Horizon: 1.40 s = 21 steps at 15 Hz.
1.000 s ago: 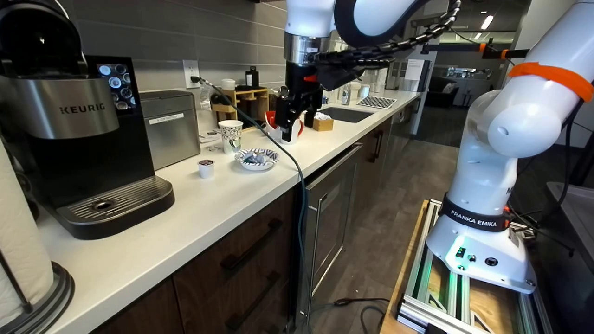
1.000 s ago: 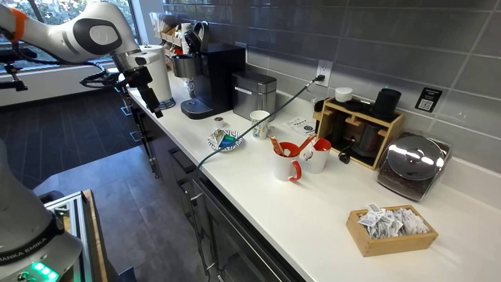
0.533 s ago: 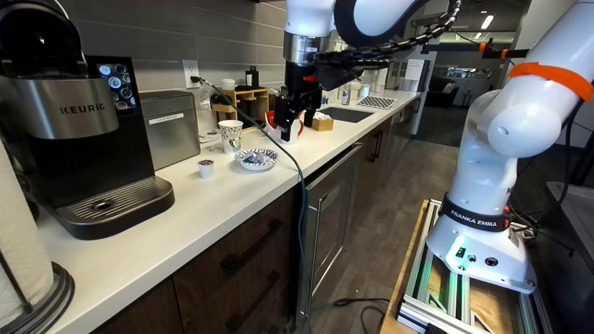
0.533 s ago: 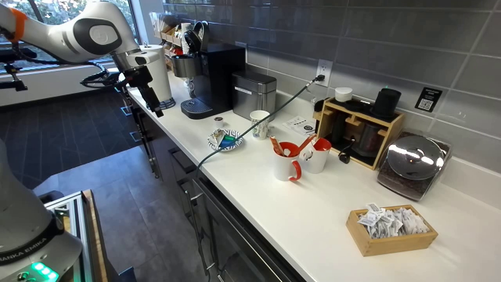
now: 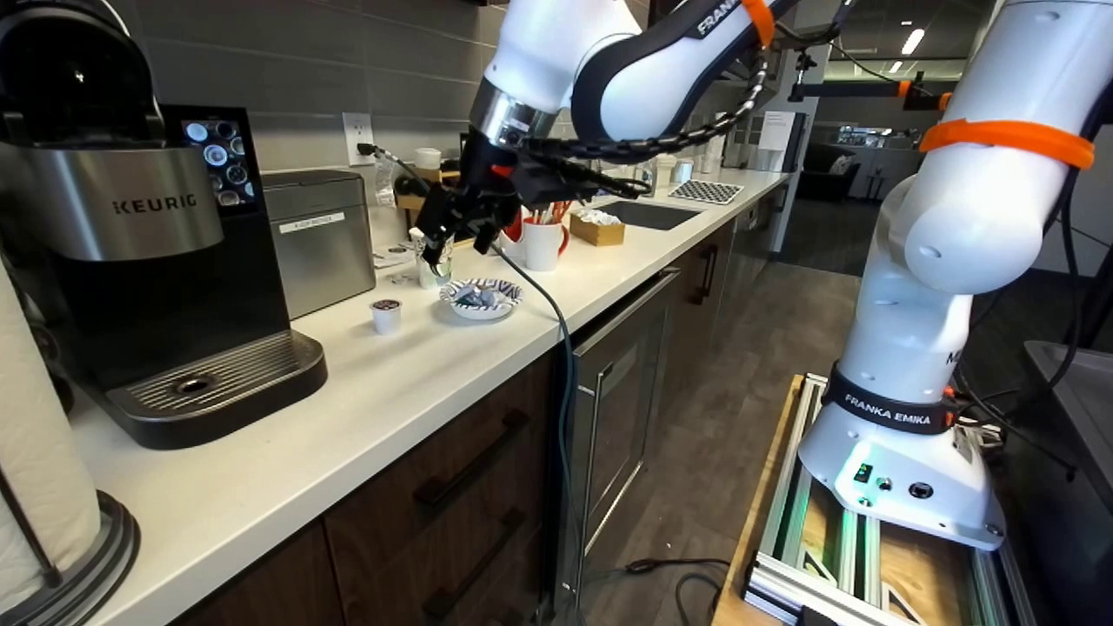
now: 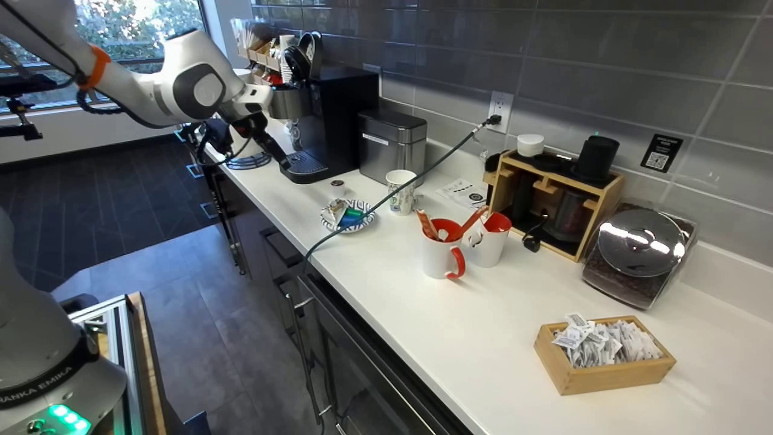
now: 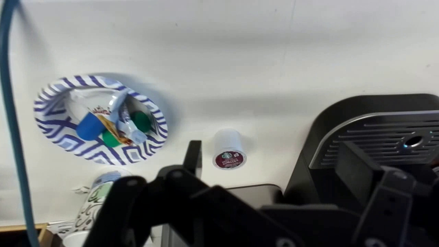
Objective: Place one coffee pod from the counter in the coffeemaker chamber.
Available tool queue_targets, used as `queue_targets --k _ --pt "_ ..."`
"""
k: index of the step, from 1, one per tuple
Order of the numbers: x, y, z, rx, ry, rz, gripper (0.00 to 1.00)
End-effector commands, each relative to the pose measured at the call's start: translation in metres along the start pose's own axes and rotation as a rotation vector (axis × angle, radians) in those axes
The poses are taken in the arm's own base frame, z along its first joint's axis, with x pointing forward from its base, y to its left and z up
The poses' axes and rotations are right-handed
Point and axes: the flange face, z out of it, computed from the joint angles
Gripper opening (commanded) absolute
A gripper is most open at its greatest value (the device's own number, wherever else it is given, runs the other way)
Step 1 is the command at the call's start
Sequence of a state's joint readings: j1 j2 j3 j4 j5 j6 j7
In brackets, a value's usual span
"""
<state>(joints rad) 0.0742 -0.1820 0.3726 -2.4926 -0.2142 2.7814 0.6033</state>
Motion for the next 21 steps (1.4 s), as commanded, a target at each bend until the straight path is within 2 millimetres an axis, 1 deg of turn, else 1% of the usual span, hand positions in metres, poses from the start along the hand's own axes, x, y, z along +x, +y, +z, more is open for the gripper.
queue_targets --k 1,3,6,8,9,11,12,13,14,16,17,18,21 --pt "0.032 -0.003 0.056 0.051 0.017 -0.087 1.0" --pt "0.042 -0.012 0.068 0.034 0.03 -0.168 1.0" --pt "0.065 -0.03 0.083 -0.008 0.06 -0.282 1.0" --pt "0.074 -0.038 0.095 -0.038 0.066 -0.341 1.0" --pt "0.079 -0.038 0.104 -0.067 0.055 -0.352 1.0" --pt "0.08 -0.034 0.123 -0.123 -0.005 -0.369 1.0" --pt "0.082 -0.029 0.13 -0.159 -0.034 -0.361 1.0" --pt "0.083 -0.024 0.132 -0.166 -0.071 -0.33 1.0" --pt "0.078 -0.026 0.121 -0.134 -0.031 -0.346 1.0" --pt "0.081 -0.022 0.129 -0.151 -0.051 -0.336 1.0" --pt "0.08 -0.026 0.132 -0.141 -0.069 -0.325 1.0" --pt "0.081 -0.026 0.137 -0.138 -0.094 -0.321 1.0" --pt "0.087 -0.018 0.16 -0.137 -0.173 -0.275 1.0"
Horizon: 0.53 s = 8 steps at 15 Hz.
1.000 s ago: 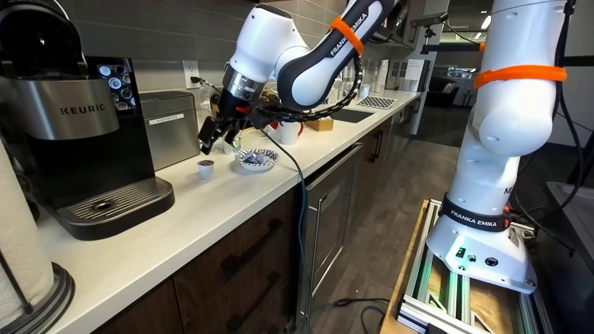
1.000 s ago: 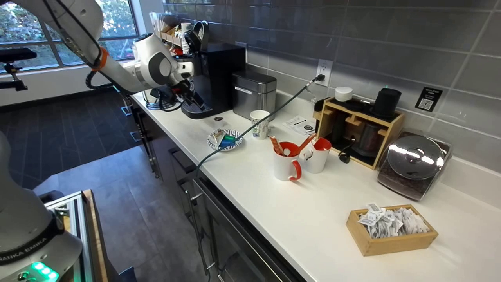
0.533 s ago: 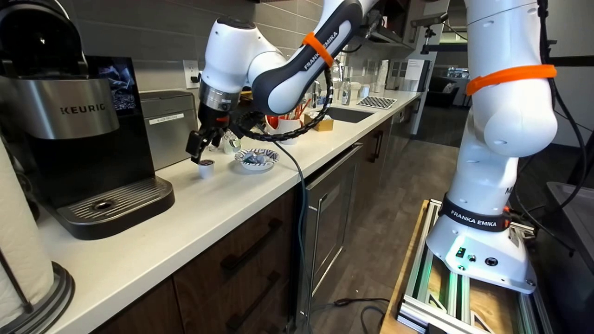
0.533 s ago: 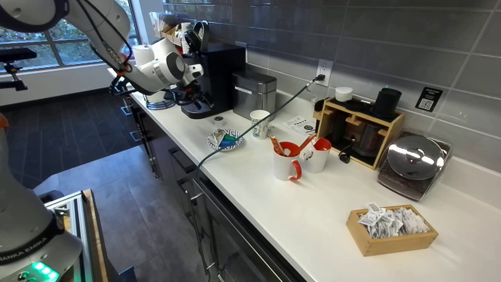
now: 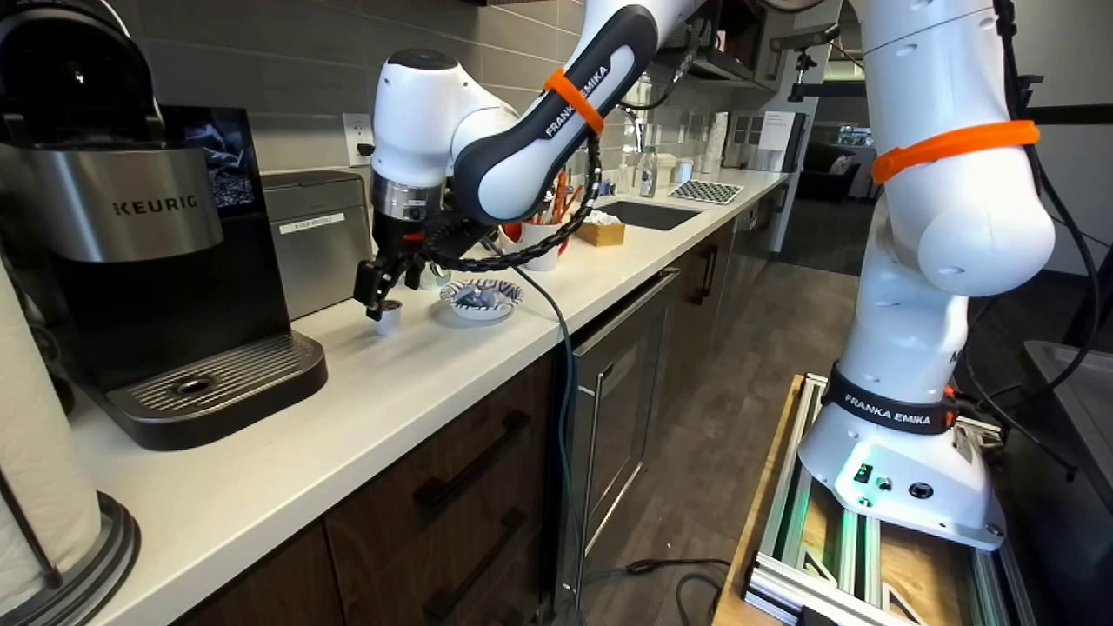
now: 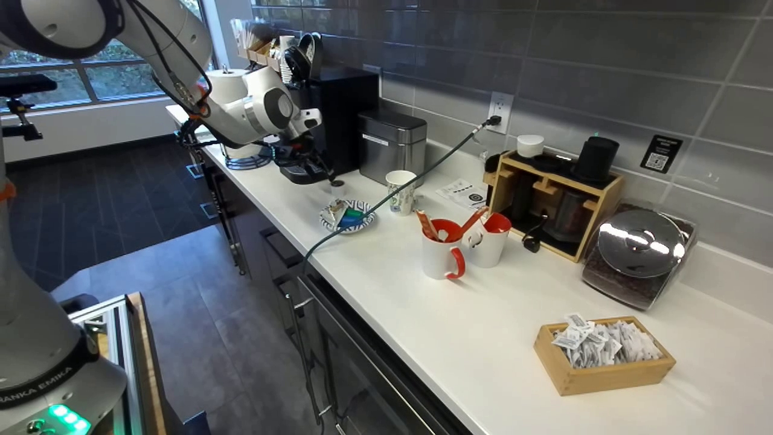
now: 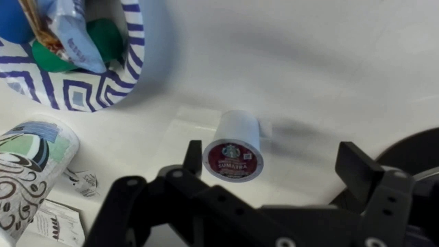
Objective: Place one coffee pod from the counter in the coffeemaker chamber.
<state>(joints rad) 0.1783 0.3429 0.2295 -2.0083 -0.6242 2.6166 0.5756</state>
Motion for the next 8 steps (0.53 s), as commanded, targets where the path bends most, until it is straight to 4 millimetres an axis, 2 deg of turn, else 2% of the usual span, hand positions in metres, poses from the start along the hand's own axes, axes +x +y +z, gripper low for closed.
queue_targets --k 1,4,8 --pt "0.011 0.008 0.029 0.012 -0.103 0.046 1.0" --pt "0.028 0.024 0.04 0.032 -0.135 0.109 1.0" --pt "0.044 0.028 0.04 0.078 -0.148 0.147 1.0"
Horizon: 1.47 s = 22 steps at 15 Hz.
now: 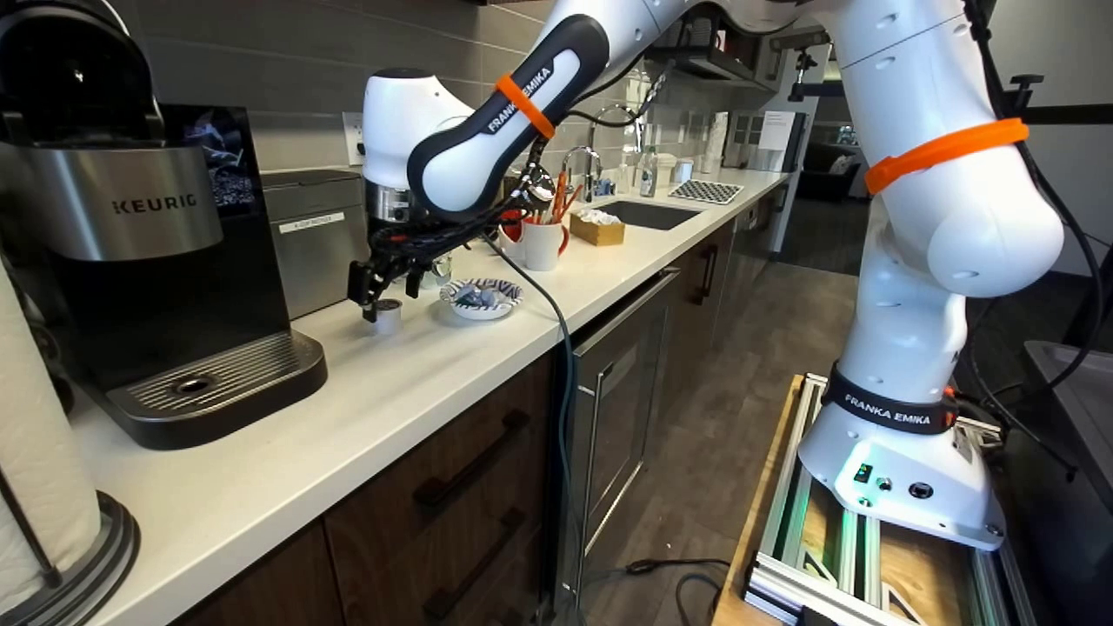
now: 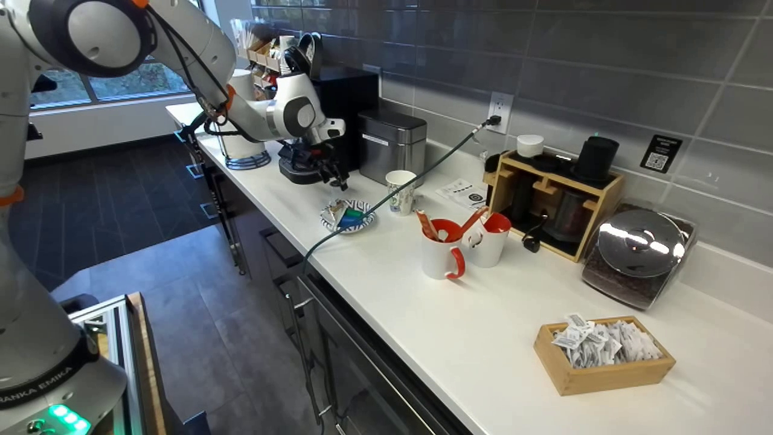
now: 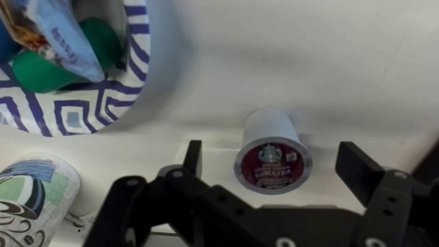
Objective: Place one coffee pod from the counter in the coffeemaker chamber.
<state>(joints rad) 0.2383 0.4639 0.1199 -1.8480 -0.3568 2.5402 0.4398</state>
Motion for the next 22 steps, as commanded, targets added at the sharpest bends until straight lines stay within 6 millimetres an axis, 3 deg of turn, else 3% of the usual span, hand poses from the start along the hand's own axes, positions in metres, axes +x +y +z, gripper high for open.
queue_targets --k 1,5,8,13,22 --pt "0.012 -0.005 0.001 0.005 -0.076 -0.014 1.0" --pt "0.023 0.011 -0.015 -0.042 -0.098 -0.001 1.0" --pt "0.024 0.007 -0.02 -0.035 -0.12 -0.027 1.0" --pt "0.013 0.001 -0.011 -0.017 -0.218 -0.067 1.0" --pt "0.016 -0.007 0.0 0.076 -0.189 0.003 0.98"
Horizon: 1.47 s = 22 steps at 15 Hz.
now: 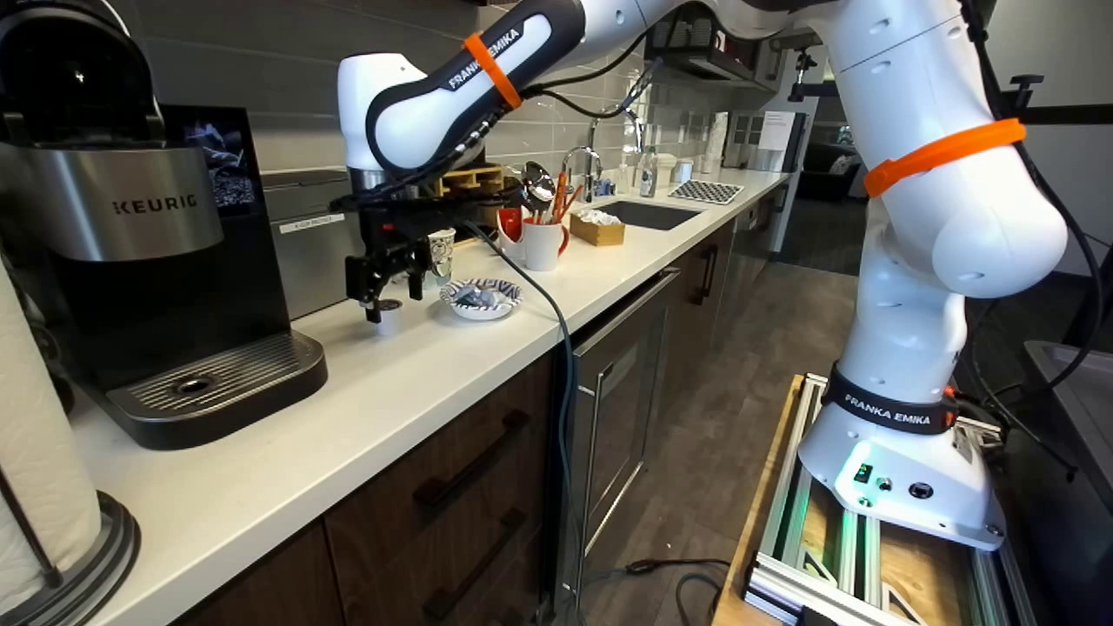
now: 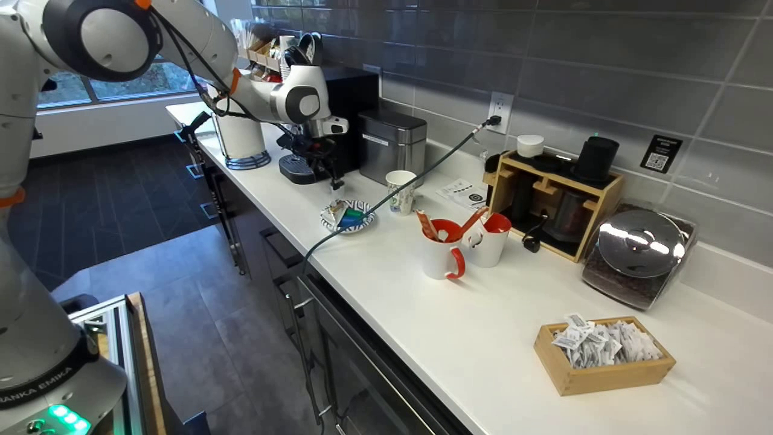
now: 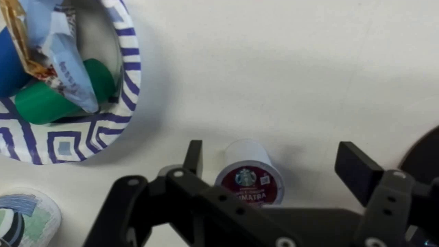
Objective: Place one coffee pod from the counter in the coffeemaker chamber.
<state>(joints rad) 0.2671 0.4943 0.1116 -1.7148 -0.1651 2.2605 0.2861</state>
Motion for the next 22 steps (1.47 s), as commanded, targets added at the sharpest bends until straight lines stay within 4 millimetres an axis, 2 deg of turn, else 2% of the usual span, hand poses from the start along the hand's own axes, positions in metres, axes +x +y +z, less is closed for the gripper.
queue_targets --k 1,7,16,17,18,19,22 --pt "0.008 -0.001 0.008 0.036 0.033 0.016 0.98" --pt "0.017 0.001 0.014 0.031 0.117 0.027 0.98" --pt "0.019 0.014 0.009 -0.007 0.109 0.033 0.93" --pt "0.018 0.014 0.01 -0.009 0.103 0.033 0.87" --pt "0.016 0.014 0.01 -0.015 0.098 0.032 0.69" --pt "0.015 0.014 0.01 -0.022 0.093 0.026 0.68" --pt "0.013 0.015 0.005 -0.027 0.097 0.021 0.43"
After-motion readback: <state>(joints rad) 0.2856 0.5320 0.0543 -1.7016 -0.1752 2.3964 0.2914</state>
